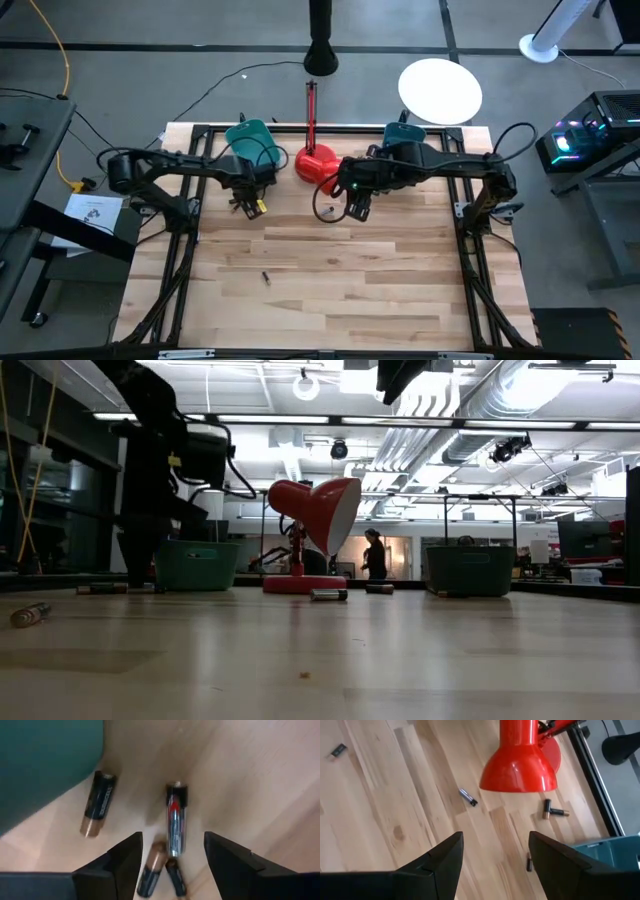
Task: Sort batteries
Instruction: Put the silver battery into the blue bin
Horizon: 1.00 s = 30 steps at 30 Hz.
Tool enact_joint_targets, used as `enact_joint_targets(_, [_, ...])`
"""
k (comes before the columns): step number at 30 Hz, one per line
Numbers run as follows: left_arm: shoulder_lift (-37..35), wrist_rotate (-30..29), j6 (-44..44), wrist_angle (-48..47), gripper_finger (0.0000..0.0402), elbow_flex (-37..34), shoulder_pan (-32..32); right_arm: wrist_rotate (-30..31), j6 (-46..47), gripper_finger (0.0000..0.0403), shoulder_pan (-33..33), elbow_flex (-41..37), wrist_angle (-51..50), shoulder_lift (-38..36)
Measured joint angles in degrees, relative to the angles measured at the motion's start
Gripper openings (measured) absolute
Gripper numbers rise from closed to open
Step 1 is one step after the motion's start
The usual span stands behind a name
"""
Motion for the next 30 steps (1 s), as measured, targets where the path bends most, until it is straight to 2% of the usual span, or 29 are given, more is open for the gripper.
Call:
enact_joint_targets(3, [2.19,2.38,0.52,1.31,0.0198,0.00,0.32,0.00,0.00,0.0220,0.00,0.00,0.73,0.00])
enact_joint_targets(5, [2.99,4.61,0.48,1.59,0.0176,0.07,0.32,-0.02,0.00,0.0220,0.00,0.00,0.85,0.00])
enact_joint_targets(8, [2.94,8.46,-1.06,0.86,0.0107,0.14,-0.36,-0.02,0.00,0.0220,0.00,0.00,0.83,0.00])
enact_joint_targets(10, [1.28,13.92,-1.79,-0.21,0.0044,-0.02,-1.77,-0.02,0.00,0.0220,0.00,0.00,0.83,0.00])
enact_joint_targets(11, [-0.16,16.33,-2.69,-0.69,0.0027,-0.11,-2.59,-0.02,0.00,0.0220,0.00,0.00,0.83,0.00])
enact_joint_targets(13, [-4.45,18.98,-4.38,-0.30,0.0024,0.00,-3.98,-0.03,-0.01,0.0220,0.00,0.00,0.83,0.00])
enact_joint_targets(16, [-11.24,18.19,-6.34,-0.28,0.0032,1.64,-6.27,-0.02,-0.31,0.0220,-0.13,0.00,0.85,0.00])
enact_joint_targets(23, [-24.35,13.08,-9.06,0.67,0.0023,6.96,-6.23,0.09,-1.93,0.0220,-1.47,0.00,0.65,0.00])
enact_joint_targets(27, [-25.71,12.11,-6.46,11.12,0.0023,10.66,-5.44,0.65,-1.95,0.0220,-1.86,0.00,-2.23,-0.36])
enact_joint_targets(30, [-22.55,12.00,-3.56,21.70,0.0023,14.07,-5.36,5.12,-0.22,0.0220,-1.67,0.00,-5.19,-2.16])
